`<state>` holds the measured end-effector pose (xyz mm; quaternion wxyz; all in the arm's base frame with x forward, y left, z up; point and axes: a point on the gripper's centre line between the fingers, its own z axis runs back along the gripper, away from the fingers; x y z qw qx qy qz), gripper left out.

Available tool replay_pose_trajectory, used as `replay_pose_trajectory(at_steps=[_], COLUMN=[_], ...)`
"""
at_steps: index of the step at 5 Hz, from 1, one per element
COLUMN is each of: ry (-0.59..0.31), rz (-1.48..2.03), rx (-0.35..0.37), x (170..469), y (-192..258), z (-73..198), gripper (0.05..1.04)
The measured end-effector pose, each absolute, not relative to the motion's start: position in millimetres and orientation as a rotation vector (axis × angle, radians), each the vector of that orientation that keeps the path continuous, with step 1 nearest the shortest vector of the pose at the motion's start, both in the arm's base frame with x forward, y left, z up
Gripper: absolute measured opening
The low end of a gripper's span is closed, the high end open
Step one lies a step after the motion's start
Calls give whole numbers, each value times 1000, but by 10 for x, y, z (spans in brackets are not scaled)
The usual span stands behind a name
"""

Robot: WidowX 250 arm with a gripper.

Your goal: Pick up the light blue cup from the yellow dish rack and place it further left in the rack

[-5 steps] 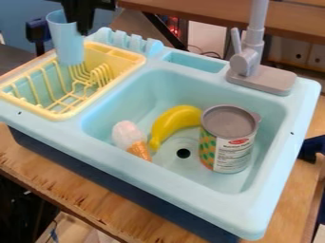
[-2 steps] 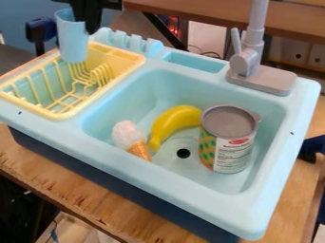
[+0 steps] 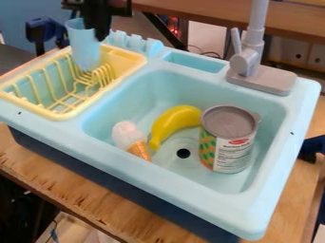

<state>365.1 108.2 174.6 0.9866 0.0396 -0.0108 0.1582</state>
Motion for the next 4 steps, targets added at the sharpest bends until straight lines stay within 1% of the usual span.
replay_pose_trajectory(at_steps=[2, 3, 4], ry=[-10, 0, -10], rz=[324, 321, 316], rx=[77, 83, 72], x=[3636, 3594, 3533], y=[1051, 1059, 1110], z=[1678, 1554, 1529], gripper=[82, 82, 112])
